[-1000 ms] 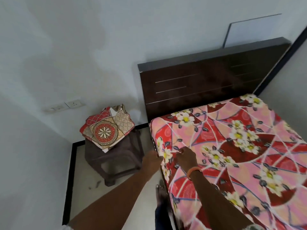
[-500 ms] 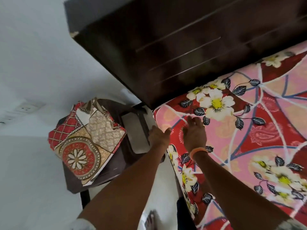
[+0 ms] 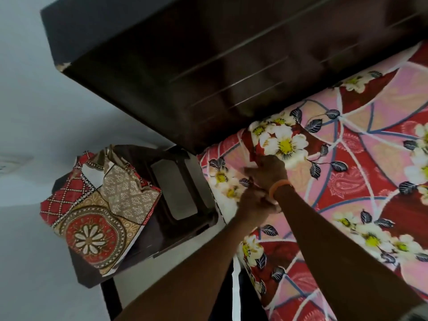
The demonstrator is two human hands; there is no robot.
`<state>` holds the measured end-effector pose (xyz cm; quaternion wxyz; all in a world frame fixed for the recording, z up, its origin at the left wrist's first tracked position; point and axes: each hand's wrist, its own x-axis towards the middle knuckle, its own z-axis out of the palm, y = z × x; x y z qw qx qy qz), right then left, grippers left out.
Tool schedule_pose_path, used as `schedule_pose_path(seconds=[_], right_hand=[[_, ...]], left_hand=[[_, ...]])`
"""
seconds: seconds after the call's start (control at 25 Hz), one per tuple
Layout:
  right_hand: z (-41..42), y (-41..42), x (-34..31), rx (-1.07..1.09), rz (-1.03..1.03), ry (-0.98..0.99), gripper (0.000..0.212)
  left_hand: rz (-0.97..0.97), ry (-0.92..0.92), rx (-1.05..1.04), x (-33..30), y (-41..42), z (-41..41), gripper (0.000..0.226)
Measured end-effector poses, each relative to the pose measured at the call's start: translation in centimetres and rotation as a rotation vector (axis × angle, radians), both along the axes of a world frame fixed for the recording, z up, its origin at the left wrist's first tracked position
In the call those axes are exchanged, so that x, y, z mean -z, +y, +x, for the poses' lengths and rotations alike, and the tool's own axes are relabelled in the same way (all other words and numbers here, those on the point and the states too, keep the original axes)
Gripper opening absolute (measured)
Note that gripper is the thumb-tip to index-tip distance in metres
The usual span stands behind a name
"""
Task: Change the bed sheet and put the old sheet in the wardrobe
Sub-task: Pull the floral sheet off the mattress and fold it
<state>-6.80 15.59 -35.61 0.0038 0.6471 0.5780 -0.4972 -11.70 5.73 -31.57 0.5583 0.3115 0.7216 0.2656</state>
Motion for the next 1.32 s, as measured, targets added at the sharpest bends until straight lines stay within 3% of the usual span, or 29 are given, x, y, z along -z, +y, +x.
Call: schedule_pose_path(seconds=[0.08,0.2,0.32,0.4,0.44,0.64,0.68,0.76,0.84,0.96,1.04,1.2,1.32], right_hand=[[3.0,0.5,-1.3,0.066,0.024,-0.057,0.046],[11.8,-0.1,-3.0,0.343,0.199,-0.182,0.054],[22.1,-4.3,-2.8,0.598,-0.013,-0.57,0.057],[24.6,-6.7,-2.1,0.655,-0.076,-0.666,0.047],[24.3,-6.8,-1.5,0.713,-0.085,-0.607,0.045],[20.3,0.4,-1.3,0.667,0.264,-0.334,0.055],[19.2,2.9,-1.5,0.604,0.313,-0.316,0.062],[17.2,7.7,-0.6,0.406,0.365,-0.464,0.079],[15.0,11.2,0.8,0.162,0.461,-0.592,0.071],[14.4,12.8,2.2,-0.164,0.577,-0.535,0.043],[17.9,11.3,2.5,-0.071,0.512,-0.526,0.035],[30.2,1.5,1.6,0.491,0.27,-0.606,0.032],[33.7,-0.6,0.4,0.525,0.178,-0.641,0.039]], left_hand=[[0.034,0.05,0.128,-0.4,-0.1,2.5,0.01],[0.029,0.218,0.104,-0.4,0.0,3.8,0.019],[0.129,0.341,0.259,-0.3,1.1,4.0,0.051],[0.121,0.386,0.482,-0.3,3.0,5.2,0.074],[0.095,0.407,0.578,0.0,4.3,6.2,0.082],[0.095,0.801,0.876,4.3,11.5,10.7,0.111],[0.118,0.867,0.874,5.2,12.0,10.8,0.112],[0.2,0.937,0.846,6.9,12.1,10.7,0.112],[0.264,0.951,0.839,8.2,11.7,10.1,0.114],[0.248,0.881,0.819,8.8,12.2,9.6,0.123],[0.219,0.821,0.799,8.2,12.3,9.3,0.126],[0.311,0.661,0.818,6.1,12.8,10.5,0.12],[0.351,0.544,0.813,5.8,17.2,15.0,0.123]])
